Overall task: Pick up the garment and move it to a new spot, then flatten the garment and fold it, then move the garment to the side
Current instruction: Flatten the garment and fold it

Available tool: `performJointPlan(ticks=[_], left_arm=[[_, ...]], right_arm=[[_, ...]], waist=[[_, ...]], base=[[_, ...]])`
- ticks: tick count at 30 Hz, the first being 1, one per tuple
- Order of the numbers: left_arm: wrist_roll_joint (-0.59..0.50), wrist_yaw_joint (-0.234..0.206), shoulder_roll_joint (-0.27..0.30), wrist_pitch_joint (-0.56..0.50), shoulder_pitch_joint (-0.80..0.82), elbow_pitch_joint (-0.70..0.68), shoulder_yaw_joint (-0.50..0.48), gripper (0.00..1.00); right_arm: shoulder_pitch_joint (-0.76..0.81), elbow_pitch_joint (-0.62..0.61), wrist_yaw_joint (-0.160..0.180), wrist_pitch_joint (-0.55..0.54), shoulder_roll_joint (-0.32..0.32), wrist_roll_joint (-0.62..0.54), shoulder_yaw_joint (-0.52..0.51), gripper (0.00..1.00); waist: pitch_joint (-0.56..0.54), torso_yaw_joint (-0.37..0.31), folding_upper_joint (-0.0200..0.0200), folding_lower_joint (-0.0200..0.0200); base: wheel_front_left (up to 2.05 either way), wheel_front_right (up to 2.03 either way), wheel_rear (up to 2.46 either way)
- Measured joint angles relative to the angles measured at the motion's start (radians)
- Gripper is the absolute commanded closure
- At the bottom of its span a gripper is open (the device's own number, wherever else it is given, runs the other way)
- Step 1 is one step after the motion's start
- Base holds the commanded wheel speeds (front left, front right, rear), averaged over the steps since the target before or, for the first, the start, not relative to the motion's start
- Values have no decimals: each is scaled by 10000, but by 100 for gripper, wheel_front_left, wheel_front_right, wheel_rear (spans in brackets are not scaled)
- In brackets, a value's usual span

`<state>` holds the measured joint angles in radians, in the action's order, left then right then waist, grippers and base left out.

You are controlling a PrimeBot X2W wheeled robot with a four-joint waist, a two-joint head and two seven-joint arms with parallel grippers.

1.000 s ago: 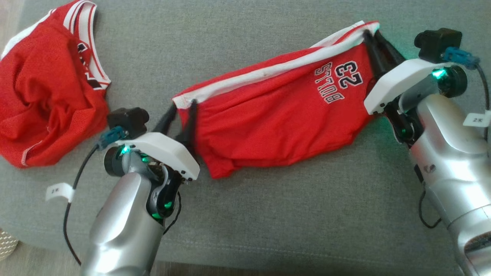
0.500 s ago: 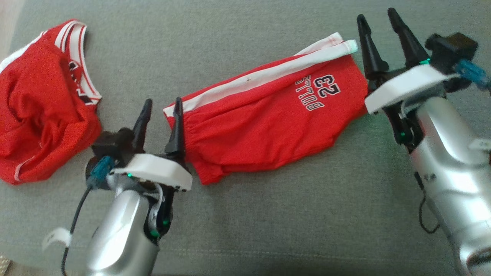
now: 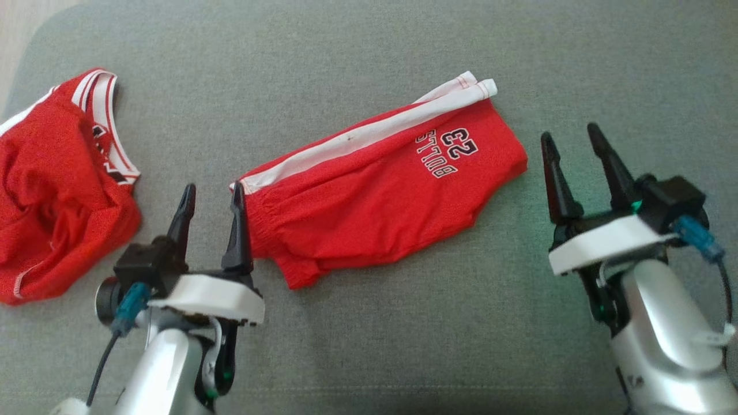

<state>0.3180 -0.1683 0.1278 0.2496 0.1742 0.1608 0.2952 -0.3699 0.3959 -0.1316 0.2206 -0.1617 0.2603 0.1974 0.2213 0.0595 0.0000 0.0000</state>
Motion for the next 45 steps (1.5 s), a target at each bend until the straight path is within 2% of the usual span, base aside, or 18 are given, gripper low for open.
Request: performJointPlan(ticks=[7, 14, 28, 32, 40, 45], left_arm=[[0, 0, 21, 0, -246, 117, -96, 0], [0, 4, 17, 0, -246, 362, -117, 0], [0, 10, 0, 0, -234, 556, -100, 0], [-2, 13, -19, 0, -83, 548, -46, 0], [-90, 180, -190, 0, 673, 552, 205, 0], [-117, 288, -328, 0, 946, 633, 274, 0]], right_arm=[[979, -897, 0, -378, 368, -410, -403, 0], [1180, -1363, 0, -727, 514, -522, -516, 0], [1185, -1442, 0, -1072, 510, -518, -692, 0], [918, -748, 0, -1289, 439, -403, -625, 0], [-1181, 1517, 2, -1609, 201, -71, -86, 0], [-1817, 2817, 0, -2050, 113, 58, 94, 0]], waist=[[-141, -45, 0, 0], [-180, -62, 0, 0], [-196, 56, 0, 0], [15, 137, 0, 0], [599, 513, 0, 0], [848, 777, 0, 1]], base=[[0, 0, 0], [0, 0, 0], [0, 0, 0], [0, 0, 0], [0, 0, 0], [0, 0, 0]])
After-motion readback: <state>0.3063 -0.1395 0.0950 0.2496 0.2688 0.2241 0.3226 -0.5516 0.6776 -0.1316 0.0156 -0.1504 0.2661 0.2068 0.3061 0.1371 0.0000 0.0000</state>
